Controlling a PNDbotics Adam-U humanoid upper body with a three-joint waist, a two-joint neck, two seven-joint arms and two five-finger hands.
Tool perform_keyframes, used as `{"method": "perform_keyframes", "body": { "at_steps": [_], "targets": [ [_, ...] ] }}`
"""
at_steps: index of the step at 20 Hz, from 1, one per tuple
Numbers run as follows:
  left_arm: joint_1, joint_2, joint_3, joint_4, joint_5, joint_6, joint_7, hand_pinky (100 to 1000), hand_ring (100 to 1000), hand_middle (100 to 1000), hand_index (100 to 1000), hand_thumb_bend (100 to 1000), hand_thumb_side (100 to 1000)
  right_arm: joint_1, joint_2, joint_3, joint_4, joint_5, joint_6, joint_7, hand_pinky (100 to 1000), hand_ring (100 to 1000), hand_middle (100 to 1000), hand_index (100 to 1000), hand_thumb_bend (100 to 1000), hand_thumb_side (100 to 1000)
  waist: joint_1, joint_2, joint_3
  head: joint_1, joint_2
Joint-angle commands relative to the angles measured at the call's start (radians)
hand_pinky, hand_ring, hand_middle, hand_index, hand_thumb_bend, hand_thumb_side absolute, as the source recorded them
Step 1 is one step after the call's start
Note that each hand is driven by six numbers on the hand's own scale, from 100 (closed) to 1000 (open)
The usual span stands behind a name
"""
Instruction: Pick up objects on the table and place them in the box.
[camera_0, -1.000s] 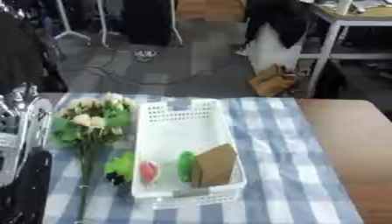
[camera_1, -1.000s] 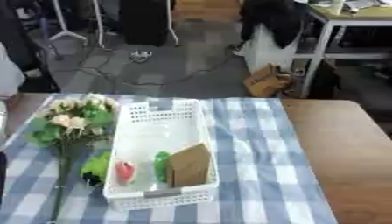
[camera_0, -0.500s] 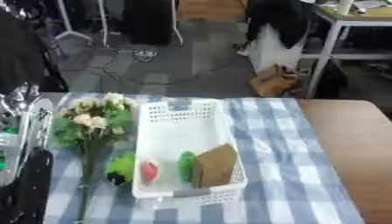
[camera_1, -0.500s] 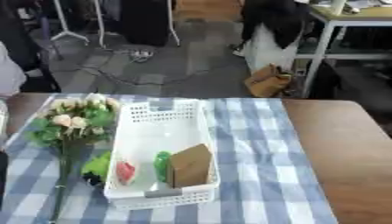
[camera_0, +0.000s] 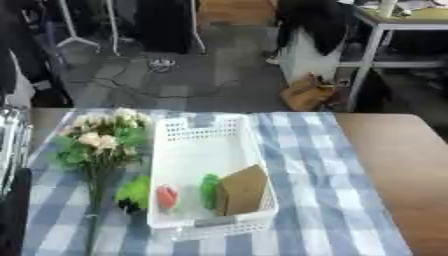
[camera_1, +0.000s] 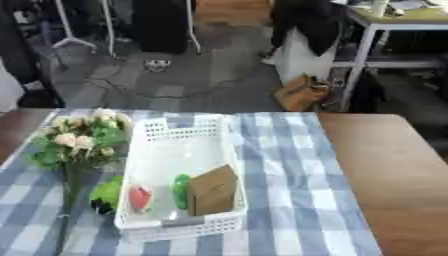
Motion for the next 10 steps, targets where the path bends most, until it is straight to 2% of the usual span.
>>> {"method": "perform_keyframes", "body": {
  "at_steps": [1, 7, 10],
  "targets": [
    [0.000, 0.142, -0.048, 0.057, -0.109, 0.101, -0.042, 817, 1000, 996, 1000, 100, 644, -0.017, -0.022, -0.005, -0.020, 0.012, 0.015, -0.009, 593, 605, 522, 602, 100, 726, 0.021, -0.028, -0.007, 0.008, 0.017],
    [0.032, 0.289, -0.133, 0.213, -0.152, 0.161, -0.148, 815, 1000, 977, 1000, 100, 580, -0.021, -0.016, 0.001, -0.020, 0.013, 0.030, -0.018, 592, 605, 520, 597, 100, 717, 0.032, -0.034, -0.025, 0.036, 0.022],
    [0.038, 0.343, -0.181, 0.284, -0.172, 0.167, -0.205, 820, 1000, 975, 1000, 100, 549, -0.021, -0.015, 0.005, -0.020, 0.011, 0.036, -0.018, 591, 602, 517, 595, 100, 713, 0.035, -0.034, -0.030, 0.047, 0.022]
  ]
}}
